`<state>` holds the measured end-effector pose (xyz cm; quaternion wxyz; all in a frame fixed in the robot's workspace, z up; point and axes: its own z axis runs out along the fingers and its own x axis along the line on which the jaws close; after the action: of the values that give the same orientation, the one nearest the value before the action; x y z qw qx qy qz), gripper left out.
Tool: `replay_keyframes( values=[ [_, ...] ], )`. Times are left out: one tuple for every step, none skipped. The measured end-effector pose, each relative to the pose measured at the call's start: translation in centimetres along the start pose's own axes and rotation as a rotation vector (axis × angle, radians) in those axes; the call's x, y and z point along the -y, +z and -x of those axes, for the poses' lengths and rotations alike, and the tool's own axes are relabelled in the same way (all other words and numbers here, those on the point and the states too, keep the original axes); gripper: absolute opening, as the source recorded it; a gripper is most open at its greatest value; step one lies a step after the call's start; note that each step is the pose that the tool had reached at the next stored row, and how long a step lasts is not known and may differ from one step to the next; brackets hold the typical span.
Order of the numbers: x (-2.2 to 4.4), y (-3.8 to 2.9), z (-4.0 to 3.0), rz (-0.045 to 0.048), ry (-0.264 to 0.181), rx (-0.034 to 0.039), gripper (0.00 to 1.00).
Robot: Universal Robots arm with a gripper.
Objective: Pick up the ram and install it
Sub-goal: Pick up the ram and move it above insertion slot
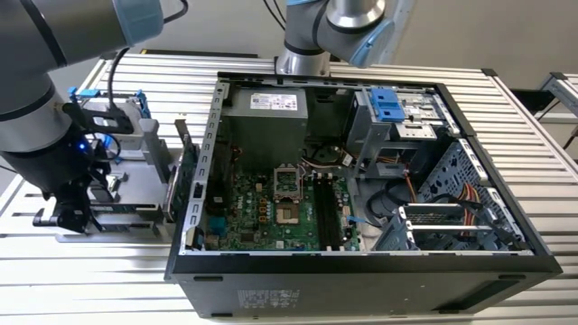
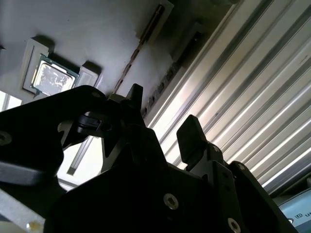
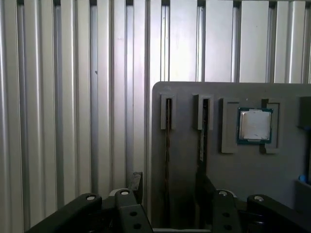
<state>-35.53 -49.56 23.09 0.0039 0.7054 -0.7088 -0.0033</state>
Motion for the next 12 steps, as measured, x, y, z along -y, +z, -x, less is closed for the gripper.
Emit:
replay_keyframes(
  values=[
    [0.00,0.09,0.00,0.0000,0.000,0.0000,1.00],
    [0.00,0.19,0.00,0.0000,0.001,0.0000,1.00],
    [0.00,0.30,0.00,0.0000,0.001,0.0000,1.00],
    [0.01,0.40,0.00,0.0000,0.002,0.0000,1.00],
    [0.01,0.50,0.00,-0.0001,0.002,0.0001,1.00],
    [0.01,0.60,0.00,-0.0001,0.003,0.0001,1.00],
    [0.00,0.71,0.02,-0.0001,0.004,0.0001,1.00],
    [0.00,0.79,0.03,0.0001,0.006,0.0000,1.00],
    [0.01,0.89,0.04,0.0000,0.007,0.0001,1.00],
    [0.01,1.00,0.06,0.0000,0.009,0.0001,1.00],
    [0.01,1.11,0.07,0.0001,0.012,0.0001,1.00],
    [0.01,1.22,0.09,0.0000,0.014,0.0002,1.00]
  ],
)
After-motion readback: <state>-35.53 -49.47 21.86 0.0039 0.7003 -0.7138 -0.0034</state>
